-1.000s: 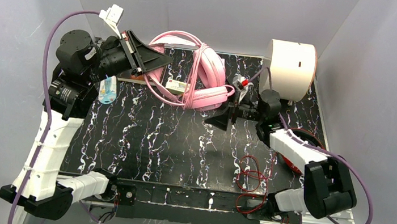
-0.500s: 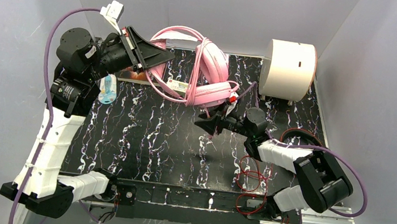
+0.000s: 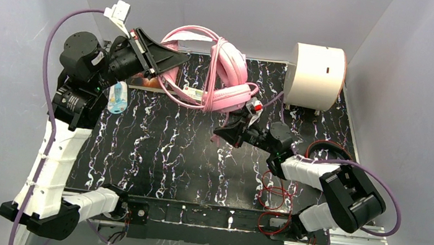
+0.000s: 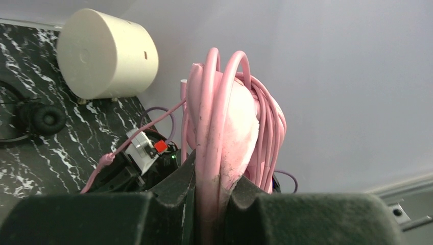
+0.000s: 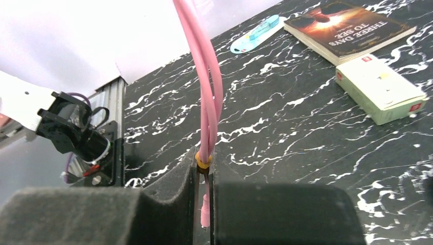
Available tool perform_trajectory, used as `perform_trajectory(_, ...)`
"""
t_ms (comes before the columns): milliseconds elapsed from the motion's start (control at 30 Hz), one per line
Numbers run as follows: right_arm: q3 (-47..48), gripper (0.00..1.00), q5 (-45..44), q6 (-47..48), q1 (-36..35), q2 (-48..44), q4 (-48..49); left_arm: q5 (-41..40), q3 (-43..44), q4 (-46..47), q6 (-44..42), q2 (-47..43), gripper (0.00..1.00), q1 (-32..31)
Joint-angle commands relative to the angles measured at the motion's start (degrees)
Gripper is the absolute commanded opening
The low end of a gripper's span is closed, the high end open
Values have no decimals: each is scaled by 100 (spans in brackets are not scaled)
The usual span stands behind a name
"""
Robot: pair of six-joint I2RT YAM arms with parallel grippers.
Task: Wrap the headphones
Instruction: Wrap the headphones cable around the headphones.
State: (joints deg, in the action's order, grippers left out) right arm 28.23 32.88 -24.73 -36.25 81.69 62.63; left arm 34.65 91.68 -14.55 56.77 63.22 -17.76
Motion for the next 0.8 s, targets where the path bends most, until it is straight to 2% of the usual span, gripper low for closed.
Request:
perform_trajectory(0,-18,8,-258,-349,-500,-237,-363,-1247,130,453,-153,-363,0,-8)
perform_trajectory(133,150,1,-695,-203,-1305,-603,-1598,-2743,-430,890,-613,-529,0,-7)
perform_trajectory(233,384,0,-987,-10,-1872,-938,-2768,-3580,-712,993,-1203,-445,0,-7)
perform_trajectory(400,1094,0,-454,448,-2337,-1240,-4831,-4169,-1329,964,-2250,-331,0,-7)
perform_trajectory(500,1791,0,-247,955,-2436,-1389,-6090,-4118,-1899,868,-2935,-395,0,-2)
perform_trajectory(600,2617,0,-255,1672,-2439,-1552,-7393,-3844,-2069,216,-3438,-307,0,-7)
perform_trajectory(700,3584,0,-674,2606,-2439,-1443,-8714,-2680,-2145,-588,-3783,-147,0,-8)
perform_trajectory(767,4366,0,-1325,3269,-2433,-1223,-9682,-2079,-2300,-935,-3882,-156,0,-16)
